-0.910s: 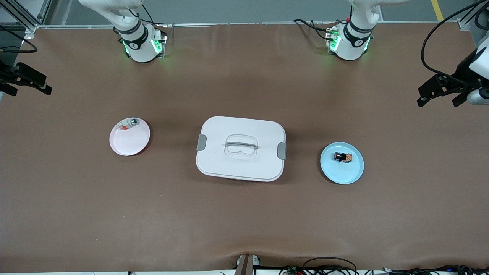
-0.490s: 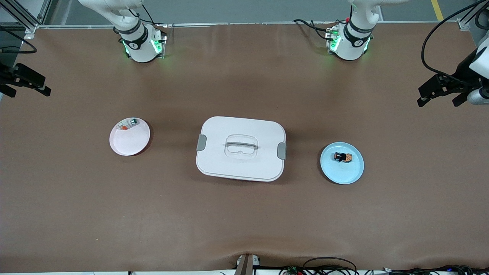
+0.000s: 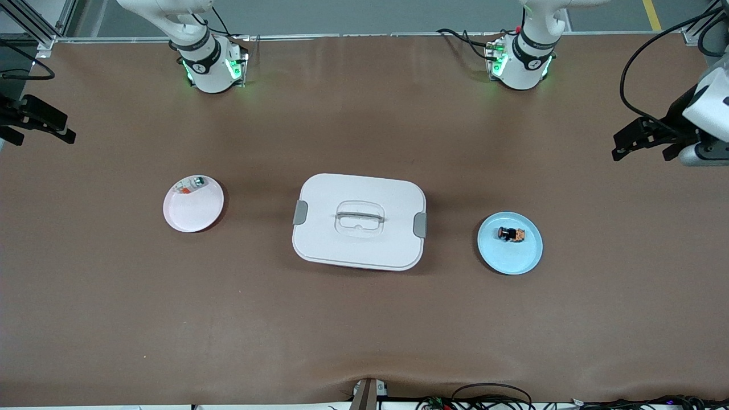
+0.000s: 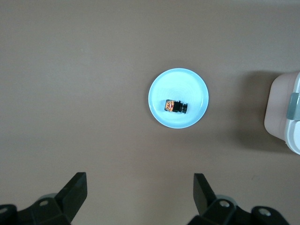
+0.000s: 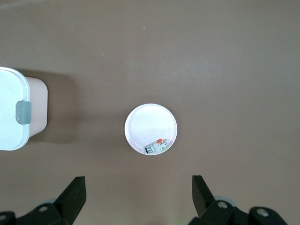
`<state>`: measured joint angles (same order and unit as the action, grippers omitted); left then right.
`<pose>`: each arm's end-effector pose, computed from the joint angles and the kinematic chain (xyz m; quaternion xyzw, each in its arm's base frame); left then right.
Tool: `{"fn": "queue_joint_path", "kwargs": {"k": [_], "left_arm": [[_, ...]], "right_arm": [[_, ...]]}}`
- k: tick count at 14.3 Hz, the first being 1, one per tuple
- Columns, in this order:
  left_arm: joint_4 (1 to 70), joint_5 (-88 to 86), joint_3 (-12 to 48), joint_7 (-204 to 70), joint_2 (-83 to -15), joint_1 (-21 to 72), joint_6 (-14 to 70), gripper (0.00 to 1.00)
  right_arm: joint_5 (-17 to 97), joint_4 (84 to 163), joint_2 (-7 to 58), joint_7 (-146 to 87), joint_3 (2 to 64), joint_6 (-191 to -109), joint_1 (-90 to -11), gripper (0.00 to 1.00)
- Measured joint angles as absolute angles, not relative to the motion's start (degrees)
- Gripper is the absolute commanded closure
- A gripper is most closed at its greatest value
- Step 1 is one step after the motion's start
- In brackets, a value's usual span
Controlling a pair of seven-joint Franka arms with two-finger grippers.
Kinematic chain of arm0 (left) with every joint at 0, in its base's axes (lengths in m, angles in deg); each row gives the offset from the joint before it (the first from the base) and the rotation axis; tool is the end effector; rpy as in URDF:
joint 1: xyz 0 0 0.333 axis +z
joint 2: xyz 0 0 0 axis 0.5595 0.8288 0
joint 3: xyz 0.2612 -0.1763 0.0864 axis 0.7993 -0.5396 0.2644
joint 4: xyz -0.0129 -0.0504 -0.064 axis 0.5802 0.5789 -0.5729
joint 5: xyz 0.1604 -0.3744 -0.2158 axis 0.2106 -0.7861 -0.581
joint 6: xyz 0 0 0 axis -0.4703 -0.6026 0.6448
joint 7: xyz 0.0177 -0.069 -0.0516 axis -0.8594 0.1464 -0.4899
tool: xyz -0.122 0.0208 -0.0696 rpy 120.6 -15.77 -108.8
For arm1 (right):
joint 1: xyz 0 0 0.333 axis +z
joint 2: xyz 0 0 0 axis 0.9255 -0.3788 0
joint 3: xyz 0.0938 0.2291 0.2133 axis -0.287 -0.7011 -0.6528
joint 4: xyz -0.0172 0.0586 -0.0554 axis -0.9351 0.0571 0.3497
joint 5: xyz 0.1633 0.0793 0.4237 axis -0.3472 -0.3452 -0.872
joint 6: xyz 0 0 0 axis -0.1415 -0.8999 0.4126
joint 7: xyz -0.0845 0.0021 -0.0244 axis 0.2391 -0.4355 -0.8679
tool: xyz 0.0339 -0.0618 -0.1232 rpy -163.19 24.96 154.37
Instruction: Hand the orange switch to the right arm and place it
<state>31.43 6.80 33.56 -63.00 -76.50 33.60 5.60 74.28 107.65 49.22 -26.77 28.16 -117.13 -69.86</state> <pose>0.6199 -0.0382 0.5765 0.9999 -0.0062 0.0117 0.0073 0.6094 -0.0224 0.6517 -0.9997 -0.0002 0.0048 0.0236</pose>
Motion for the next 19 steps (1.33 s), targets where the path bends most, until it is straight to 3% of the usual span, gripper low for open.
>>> {"fn": "queue_joint_path", "kwargs": {"k": [6, 19], "left_arm": [[31.88, 6.80, 31.95, -62.78, -71.23, 33.26, 6.98, 0.00], [40.64, 6.80, 28.82, -50.08, -58.61, 31.52, 27.46, 0.00]], "right_arm": [[74.28, 107.68, 49.22, -26.77, 28.17, -117.14, -69.87, 0.00], [74.28, 107.80, 49.22, -26.78, 28.17, -117.15, -69.87, 0.00]]}}
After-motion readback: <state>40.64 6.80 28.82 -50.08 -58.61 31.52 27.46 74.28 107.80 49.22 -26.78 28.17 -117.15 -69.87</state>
